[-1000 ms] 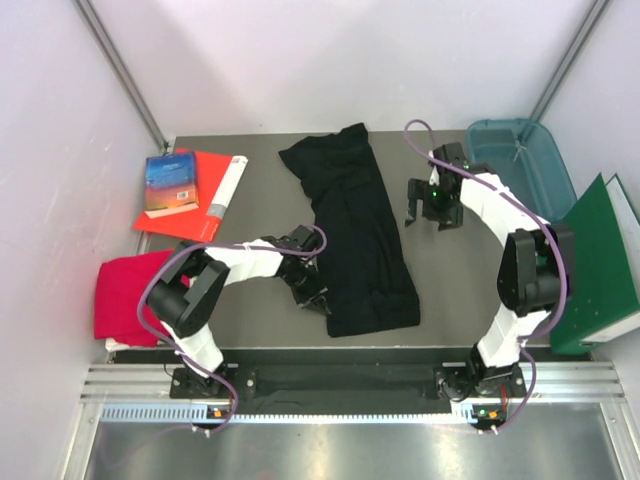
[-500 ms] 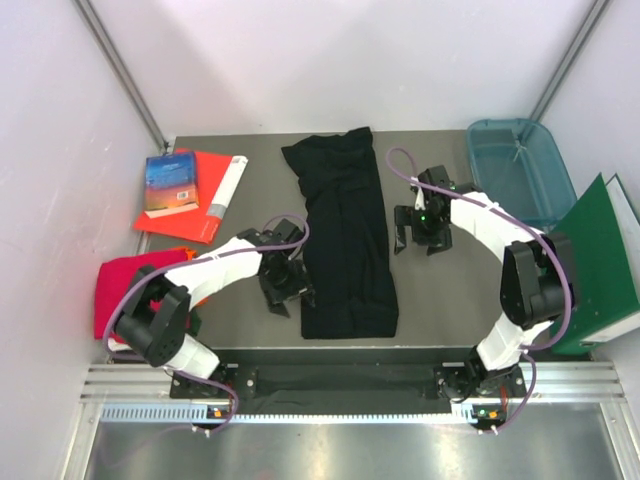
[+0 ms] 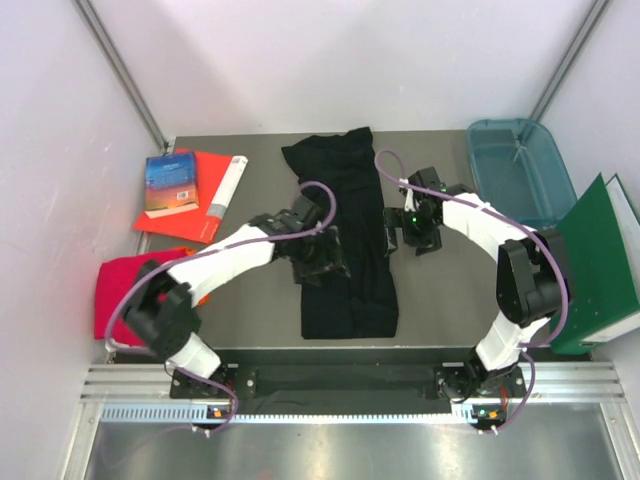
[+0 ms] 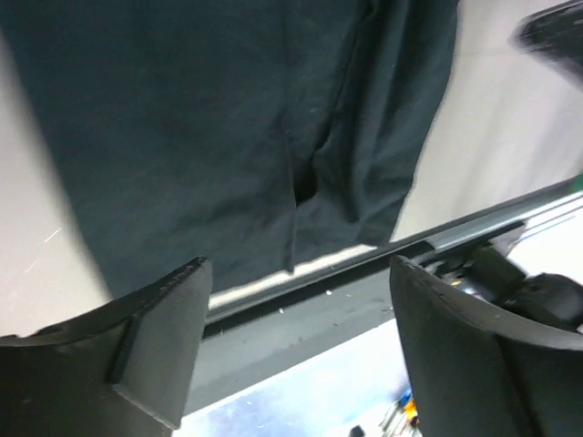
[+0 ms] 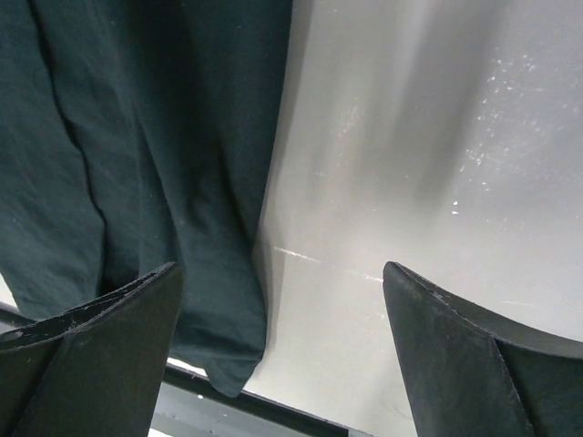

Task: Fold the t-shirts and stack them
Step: Rotate the tshirt 90 degrees

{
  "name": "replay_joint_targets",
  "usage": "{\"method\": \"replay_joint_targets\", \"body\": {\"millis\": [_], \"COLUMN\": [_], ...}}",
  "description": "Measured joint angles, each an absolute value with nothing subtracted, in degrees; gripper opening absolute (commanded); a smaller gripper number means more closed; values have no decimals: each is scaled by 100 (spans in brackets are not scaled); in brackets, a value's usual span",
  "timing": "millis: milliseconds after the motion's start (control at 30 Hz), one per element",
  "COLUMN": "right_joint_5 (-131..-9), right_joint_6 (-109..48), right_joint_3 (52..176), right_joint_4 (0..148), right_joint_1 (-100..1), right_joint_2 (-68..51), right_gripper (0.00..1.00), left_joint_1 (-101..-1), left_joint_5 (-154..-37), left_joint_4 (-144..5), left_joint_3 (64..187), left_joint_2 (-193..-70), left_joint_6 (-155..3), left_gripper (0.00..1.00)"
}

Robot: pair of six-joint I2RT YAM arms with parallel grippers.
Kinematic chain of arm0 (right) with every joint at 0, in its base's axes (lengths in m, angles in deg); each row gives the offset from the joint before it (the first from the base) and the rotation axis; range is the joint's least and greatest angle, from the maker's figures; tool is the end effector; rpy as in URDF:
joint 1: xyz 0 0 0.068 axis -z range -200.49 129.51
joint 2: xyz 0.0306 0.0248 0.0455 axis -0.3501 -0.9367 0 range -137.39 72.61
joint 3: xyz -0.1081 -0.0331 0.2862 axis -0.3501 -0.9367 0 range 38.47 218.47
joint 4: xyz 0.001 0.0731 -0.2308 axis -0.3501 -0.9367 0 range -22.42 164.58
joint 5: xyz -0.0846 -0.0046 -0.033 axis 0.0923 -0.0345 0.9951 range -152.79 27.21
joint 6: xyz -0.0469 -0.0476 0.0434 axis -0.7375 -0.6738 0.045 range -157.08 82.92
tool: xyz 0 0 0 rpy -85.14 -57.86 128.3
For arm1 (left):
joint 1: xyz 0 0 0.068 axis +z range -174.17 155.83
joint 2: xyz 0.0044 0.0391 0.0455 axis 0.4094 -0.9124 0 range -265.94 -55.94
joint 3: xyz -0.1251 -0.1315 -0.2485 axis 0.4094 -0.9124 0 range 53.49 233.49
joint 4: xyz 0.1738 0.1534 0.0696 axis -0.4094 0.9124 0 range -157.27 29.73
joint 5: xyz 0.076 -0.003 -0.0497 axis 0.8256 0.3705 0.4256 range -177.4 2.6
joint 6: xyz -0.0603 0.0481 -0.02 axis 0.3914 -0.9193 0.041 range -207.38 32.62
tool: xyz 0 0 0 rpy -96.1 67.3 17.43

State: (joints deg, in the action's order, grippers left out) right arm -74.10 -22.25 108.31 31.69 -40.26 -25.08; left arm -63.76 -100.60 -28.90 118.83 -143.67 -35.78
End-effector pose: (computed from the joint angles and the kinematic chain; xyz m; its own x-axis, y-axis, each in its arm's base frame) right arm 0.3088 0.1253 0.2257 -0.9592 -0.0780 -0.2716 -0.1520 0.9527 0.2633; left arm 0.2267 -0.2077 0.2605 -0.9713 -0.1868 -0.1474 -0.0880 0.8576 -0.5067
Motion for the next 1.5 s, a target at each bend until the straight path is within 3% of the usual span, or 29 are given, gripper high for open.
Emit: {"method": "replay_joint_targets", "body": {"millis": [267, 500, 633, 733, 833, 1100, 1133, 1267, 1500], "right_joint_5": [-7430, -7426, -7421, -7402, -7397, -7384, -7384, -7358, -7338], "right_joint_6": [-2315, -2315, -2313, -2315, -2315, -2317, -2317, -2341, -2361], "right_joint_3": [10831, 10829, 10825, 10825, 10825, 10825, 10825, 10825, 10825], "right_joint_4": [3151, 3155, 3155, 3155, 3158, 3158, 3158, 3158, 3158], "right_joint_1": [-4026, -4026, -4026, -4026, -4026, -4026, -4024, -4019, -4017], "right_joint_2": [-2508, -2508, -2508, -2508, -2508, -2508, -2508, -2508, -2508], "right_gripper": [90, 91, 91, 91, 91, 91, 91, 91, 91], "left_joint_1": [-7051, -7191, -7198, -7235, -7294, -7340, -7349, -7419, -7537], "left_joint_5": [-10420, -10479, -10477, -10470, -10449, -10508, -10545, -10737, -11002], "left_joint_4": [-3445, -3578, -3541, -3419, -3279, -3294, -3296, -3353, -3340], "left_joint_3": [12370, 12757, 12775, 12777, 12775, 12501, 12488, 12488, 12554], "left_joint_2": [-16026, -16244, -16246, -16257, -16264, -16275, -16303, -16502, -16585], "left_joint_6": [-3917, -4074, -4153, -4227, -4260, -4247, -4243, -4271, -4345], "left_gripper": [63, 54, 56, 68, 70, 39, 26, 0, 0]}}
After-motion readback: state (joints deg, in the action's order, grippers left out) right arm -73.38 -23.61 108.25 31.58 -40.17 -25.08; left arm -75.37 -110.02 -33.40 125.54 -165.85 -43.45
